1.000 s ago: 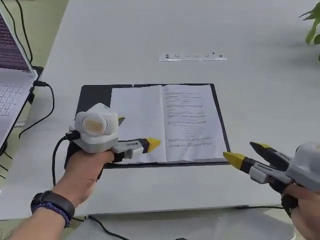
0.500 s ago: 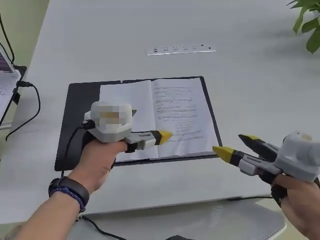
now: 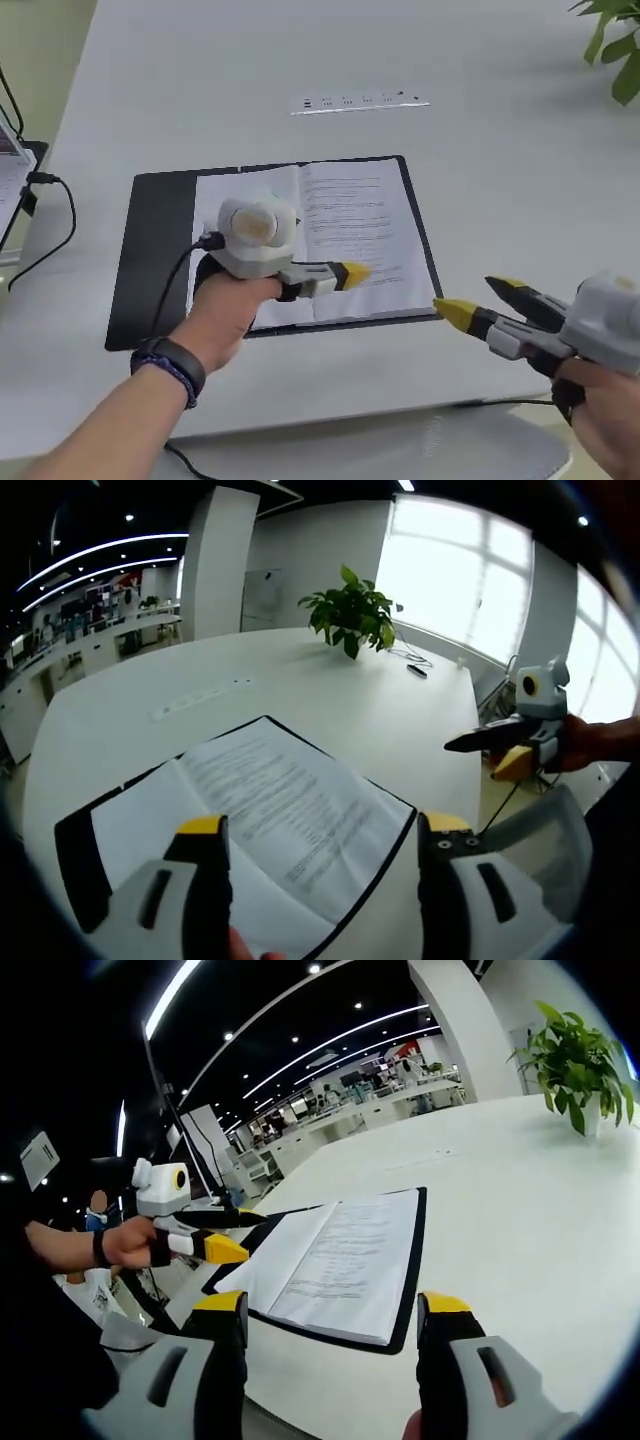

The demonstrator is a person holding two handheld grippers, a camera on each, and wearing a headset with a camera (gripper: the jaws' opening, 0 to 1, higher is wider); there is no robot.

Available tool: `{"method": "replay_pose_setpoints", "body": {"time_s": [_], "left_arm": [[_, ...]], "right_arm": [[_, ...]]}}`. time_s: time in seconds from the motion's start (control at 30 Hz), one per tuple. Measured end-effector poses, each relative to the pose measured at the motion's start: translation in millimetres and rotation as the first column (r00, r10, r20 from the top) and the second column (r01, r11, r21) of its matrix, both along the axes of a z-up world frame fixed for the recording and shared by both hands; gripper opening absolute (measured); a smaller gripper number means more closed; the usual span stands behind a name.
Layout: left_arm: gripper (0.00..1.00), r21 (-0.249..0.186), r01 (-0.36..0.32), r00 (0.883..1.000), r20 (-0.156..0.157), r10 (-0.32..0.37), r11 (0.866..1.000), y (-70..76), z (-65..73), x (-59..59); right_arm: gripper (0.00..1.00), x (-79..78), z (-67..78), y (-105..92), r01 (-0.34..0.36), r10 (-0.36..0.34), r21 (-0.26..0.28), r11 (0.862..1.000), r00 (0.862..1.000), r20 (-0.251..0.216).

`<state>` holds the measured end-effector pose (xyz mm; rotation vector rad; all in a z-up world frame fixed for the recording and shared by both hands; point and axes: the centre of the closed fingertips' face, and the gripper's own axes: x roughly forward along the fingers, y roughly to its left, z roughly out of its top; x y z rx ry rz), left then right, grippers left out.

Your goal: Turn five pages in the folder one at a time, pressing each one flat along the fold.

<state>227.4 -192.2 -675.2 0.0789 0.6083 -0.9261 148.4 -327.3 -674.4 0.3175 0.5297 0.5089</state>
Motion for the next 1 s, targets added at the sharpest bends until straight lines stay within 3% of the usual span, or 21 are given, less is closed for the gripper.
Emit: {"method": "replay_pose_setpoints", "body": {"time_s": [0.6, 0.77, 1.0], "left_arm": [[0.77, 0.029, 0.064, 0.997, -0.038, -0.063, 0.998, -55.0, -37.2, -6.6], [0.76, 0.051, 0.082, 0.996, -0.040, -0.080, 0.995, -72.3, -50.3, -6.5], [0.77, 0.092, 0.081, 0.995, -0.073, -0.074, 0.993, -89.3, -75.7, -5.2]], "right_arm": [[0.67, -3.4, -3.4, -8.0, -0.005, 0.005, -0.003, 1.000, 1.000, -0.014], [0.67, -3.9, -5.8, -9.4, -0.012, 0.012, -0.001, 1.000, 1.000, -0.022], [0.67, -2.5, -8.4, -8.4, -0.024, 0.024, 0.004, 1.000, 0.999, -0.028]]}}
